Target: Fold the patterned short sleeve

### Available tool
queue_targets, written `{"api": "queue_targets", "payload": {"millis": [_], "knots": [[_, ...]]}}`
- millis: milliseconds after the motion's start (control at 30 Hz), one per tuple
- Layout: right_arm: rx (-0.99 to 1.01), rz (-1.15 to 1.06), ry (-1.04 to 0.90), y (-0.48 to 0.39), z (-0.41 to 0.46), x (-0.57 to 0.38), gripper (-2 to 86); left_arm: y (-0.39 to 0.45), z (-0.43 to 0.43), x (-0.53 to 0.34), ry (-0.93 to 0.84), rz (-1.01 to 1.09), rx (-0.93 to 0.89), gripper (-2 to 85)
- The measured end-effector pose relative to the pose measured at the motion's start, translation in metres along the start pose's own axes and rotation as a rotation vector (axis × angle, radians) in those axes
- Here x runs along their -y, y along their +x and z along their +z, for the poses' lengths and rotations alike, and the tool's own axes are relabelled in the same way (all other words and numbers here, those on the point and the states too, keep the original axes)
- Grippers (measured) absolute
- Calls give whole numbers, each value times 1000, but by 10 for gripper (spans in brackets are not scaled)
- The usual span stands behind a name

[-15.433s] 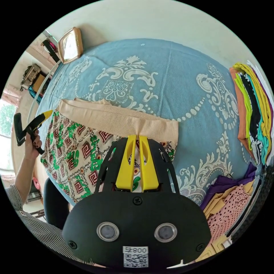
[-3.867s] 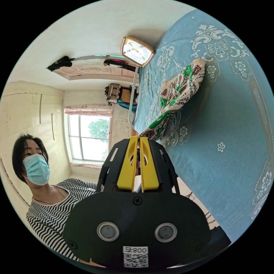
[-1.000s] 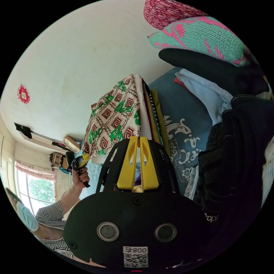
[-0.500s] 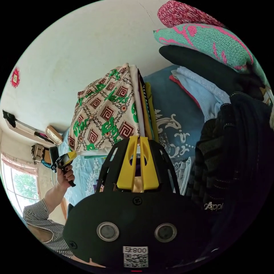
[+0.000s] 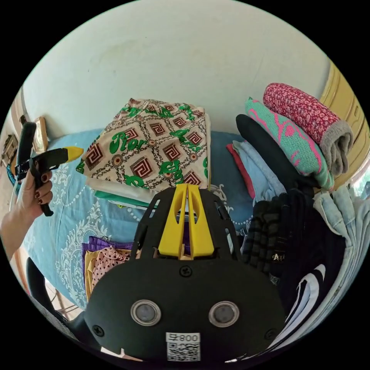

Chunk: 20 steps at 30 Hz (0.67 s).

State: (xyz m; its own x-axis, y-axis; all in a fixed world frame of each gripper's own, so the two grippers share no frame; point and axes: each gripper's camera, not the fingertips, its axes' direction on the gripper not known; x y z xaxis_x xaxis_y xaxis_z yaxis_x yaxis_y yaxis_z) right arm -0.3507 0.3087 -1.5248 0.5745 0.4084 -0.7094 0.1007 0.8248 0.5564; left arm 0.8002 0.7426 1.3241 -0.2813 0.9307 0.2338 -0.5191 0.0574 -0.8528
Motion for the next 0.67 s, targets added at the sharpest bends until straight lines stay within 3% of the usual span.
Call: {"api": "queue_targets", "payload": {"millis": [133, 333, 500, 667], "knots": [[-85, -7, -130, -33, 32, 14, 1, -2, 16, -7, -60, -53, 24, 2], [-14, 47, -44, -35, -28, 14, 1, 35, -24, -49, -14, 44, -10, 1], [151, -11, 72, -64, -114, -45, 2, 84, -57, -158, -271, 215, 276, 1], [209, -40, -36, -139, -151, -125, 13, 107, -60, -274, -523, 147, 447, 2]]}}
